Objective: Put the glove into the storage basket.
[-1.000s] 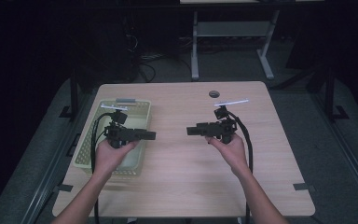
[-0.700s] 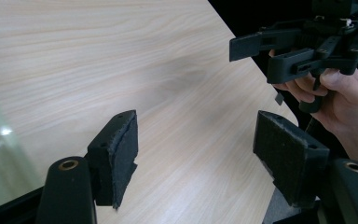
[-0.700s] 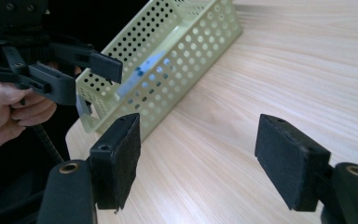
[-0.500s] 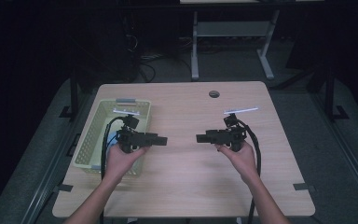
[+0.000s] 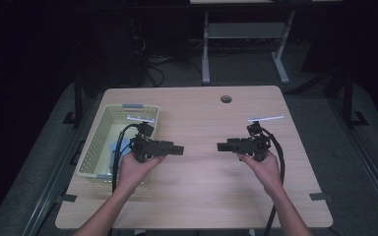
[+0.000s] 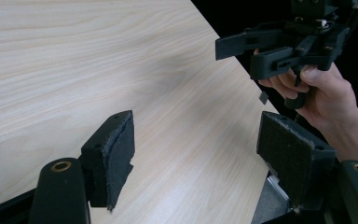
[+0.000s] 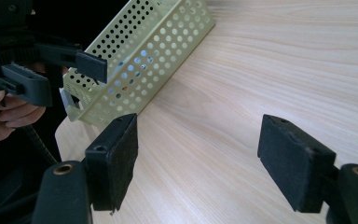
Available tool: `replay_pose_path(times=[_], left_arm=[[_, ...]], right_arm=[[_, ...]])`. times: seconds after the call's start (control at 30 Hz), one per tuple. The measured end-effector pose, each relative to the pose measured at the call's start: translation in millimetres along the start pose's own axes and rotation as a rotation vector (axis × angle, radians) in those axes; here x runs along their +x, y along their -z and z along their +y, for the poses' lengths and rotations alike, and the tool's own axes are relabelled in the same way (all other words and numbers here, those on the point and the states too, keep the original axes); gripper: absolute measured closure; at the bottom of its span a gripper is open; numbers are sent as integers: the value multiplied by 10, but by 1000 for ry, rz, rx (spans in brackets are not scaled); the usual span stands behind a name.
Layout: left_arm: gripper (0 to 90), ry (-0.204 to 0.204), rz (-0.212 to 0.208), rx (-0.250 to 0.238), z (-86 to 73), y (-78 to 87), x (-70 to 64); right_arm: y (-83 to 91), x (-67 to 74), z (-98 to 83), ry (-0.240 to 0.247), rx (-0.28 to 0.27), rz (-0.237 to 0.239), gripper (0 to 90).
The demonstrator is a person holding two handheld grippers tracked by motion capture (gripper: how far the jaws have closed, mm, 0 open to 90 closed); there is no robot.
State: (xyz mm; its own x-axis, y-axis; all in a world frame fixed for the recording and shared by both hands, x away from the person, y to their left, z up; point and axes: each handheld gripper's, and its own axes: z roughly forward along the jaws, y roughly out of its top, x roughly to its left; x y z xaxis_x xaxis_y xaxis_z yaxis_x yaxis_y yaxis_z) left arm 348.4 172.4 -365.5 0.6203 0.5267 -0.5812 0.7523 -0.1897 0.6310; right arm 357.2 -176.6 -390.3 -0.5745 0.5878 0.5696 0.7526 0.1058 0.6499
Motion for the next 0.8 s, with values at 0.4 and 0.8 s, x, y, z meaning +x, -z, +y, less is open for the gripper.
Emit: replay_pose_path(times=[0.4, 0.8], left_arm=[[266, -10, -26, 16, -32, -164, -67], [265, -32, -54, 36, -86, -308, -156]], right_arm=[[167, -117, -89, -7, -4, -26, 282], [336, -234, -218, -33, -11, -44, 276]])
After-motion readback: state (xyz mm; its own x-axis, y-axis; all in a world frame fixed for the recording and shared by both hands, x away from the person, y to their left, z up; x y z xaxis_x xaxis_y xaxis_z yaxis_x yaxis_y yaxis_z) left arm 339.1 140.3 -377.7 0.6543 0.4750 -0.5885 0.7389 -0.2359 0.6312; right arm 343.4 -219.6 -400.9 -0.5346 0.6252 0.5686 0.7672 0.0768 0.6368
